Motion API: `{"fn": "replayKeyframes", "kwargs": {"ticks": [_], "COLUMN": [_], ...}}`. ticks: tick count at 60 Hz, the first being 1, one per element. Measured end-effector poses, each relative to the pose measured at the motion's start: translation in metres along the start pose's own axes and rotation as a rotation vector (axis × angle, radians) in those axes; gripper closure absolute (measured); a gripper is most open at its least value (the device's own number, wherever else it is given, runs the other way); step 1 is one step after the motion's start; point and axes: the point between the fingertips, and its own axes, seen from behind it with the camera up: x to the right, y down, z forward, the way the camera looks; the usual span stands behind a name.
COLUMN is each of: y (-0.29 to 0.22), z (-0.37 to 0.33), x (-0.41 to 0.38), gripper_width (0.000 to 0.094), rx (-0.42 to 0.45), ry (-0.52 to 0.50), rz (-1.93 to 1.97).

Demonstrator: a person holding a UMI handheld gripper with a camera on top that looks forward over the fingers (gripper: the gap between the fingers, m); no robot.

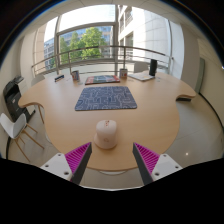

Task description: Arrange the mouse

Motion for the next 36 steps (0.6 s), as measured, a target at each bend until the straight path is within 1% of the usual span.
{"fn": "replayKeyframes", "kwargs": {"ticks": [8, 13, 17, 19, 21, 23, 29, 36], "y": [-0.017, -0.019, -0.017, -0.022, -0.022, -0.029, -0.027, -0.026], "z": [0.059, 0.088, 0.103, 0.102, 0.104, 0.116, 0.108, 0.110], "x": [-0.016, -0.020, -0.023, -0.025, -0.024, -0.023, -0.025, -0.024], "gripper_width": [0.0114, 0.0161, 0.0228, 0.0292, 0.0367, 0.0375, 0.0444, 0.0506], "rx": [0.034, 0.034, 0.017, 0.041, 0.044, 0.053, 0.074, 0.060], "ry": [-0.007, -0.005, -0.009, -0.020, -0.014, -0.011, -0.018, -0.034], "rz": [-0.032, -0.043, -0.027, -0.014, -0.018, -0.036, -0.024, -0.023]}}
